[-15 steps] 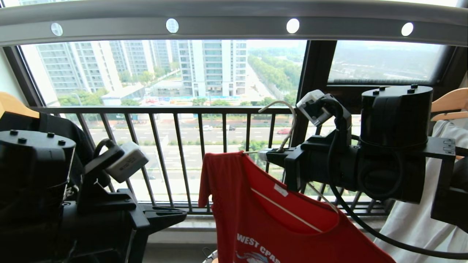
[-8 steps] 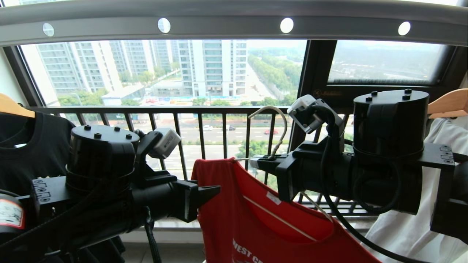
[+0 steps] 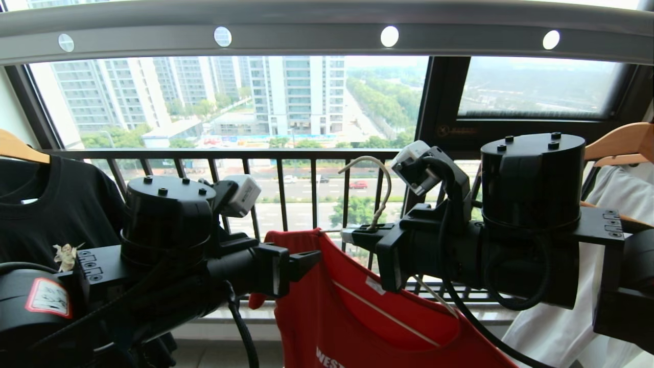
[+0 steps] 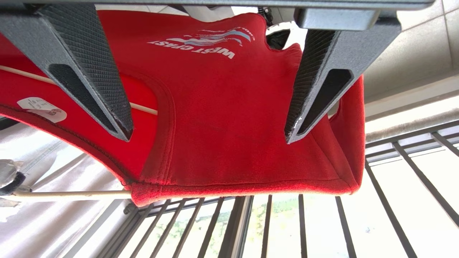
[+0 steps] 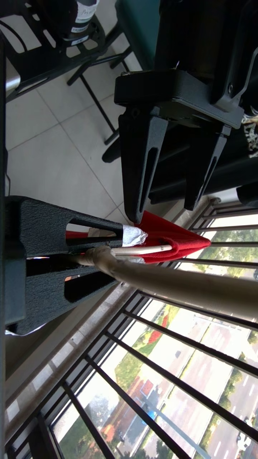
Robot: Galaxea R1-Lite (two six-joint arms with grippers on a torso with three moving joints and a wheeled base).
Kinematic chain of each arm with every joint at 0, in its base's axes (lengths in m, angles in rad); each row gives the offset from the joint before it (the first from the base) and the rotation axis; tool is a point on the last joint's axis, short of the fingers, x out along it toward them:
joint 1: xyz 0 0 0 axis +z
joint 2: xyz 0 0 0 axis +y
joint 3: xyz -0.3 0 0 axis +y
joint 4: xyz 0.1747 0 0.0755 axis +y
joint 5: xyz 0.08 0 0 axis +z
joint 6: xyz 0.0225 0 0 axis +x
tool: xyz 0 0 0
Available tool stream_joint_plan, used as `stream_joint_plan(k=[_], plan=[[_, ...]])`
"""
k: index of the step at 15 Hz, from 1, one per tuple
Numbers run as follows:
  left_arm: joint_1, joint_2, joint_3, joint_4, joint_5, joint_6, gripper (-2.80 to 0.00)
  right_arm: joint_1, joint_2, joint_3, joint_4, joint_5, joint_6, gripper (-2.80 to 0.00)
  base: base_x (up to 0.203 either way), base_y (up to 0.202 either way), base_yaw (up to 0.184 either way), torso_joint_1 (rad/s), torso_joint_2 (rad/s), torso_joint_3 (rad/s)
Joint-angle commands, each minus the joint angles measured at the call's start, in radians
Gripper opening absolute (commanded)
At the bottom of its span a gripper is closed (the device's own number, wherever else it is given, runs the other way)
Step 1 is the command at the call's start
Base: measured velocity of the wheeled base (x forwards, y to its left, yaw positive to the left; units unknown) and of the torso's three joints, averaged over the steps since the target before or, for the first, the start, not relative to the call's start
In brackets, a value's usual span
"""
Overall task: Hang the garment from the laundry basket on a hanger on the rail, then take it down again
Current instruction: Take the clothes off the clothes rack
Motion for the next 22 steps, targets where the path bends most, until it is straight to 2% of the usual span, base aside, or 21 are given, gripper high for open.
stream_joint_plan(k=[1,4,6,7,9,13,16,18,19,22], plan=[[0.000,0.010,0.004,-0.003,0.002,-0.001,0.00,0.012,0.002,0.001,-0.003,-0.020,0.000,-2.80,0.000,0.000,0.000,0.000,0.00,0.000],[0.000,0.019,0.013,-0.008,0.007,0.001,0.00,0.025,-0.006,0.003,-0.003,-0.025,0.000,-2.80,0.000,0.000,0.000,0.000,0.00,0.000],[0.000,0.028,0.041,-0.090,0.008,0.008,0.00,0.035,-0.010,0.006,-0.003,-0.025,-0.001,-2.80,0.000,0.000,0.000,0.000,0.00,0.000],[0.001,0.047,0.050,-0.129,0.020,0.021,0.00,0.035,-0.013,0.007,-0.003,-0.025,-0.001,-2.80,0.000,0.000,0.000,0.000,0.00,0.000],[0.000,0.084,0.056,-0.178,0.089,0.040,0.00,0.039,-0.027,0.008,-0.003,-0.025,-0.003,-2.80,0.000,0.000,0.000,0.000,0.00,0.000],[0.002,0.080,0.068,-0.185,0.102,0.079,0.00,0.041,-0.033,0.009,-0.003,-0.034,-0.003,-2.80,0.000,0.000,0.000,0.000,0.00,0.000],[0.002,0.086,0.068,-0.188,0.144,0.095,0.00,0.040,-0.033,0.007,-0.003,-0.053,-0.003,-2.80,0.000,0.000,0.000,0.000,0.00,0.000],[0.001,0.089,0.073,-0.193,0.145,0.097,0.00,0.041,-0.033,0.009,-0.003,-0.053,-0.003,-2.80,0.000,0.000,0.000,0.000,0.00,0.000],[0.002,0.091,0.074,-0.193,0.145,0.098,-2.80,0.041,-0.033,0.009,-0.003,-0.053,-0.003,-2.80,0.000,0.000,0.000,0.000,0.00,0.000],[0.002,0.091,0.074,-0.194,0.145,0.099,-2.80,0.040,-0.035,0.007,-0.003,-0.053,-0.003,-2.80,0.000,0.000,0.000,0.000,0.00,0.000]])
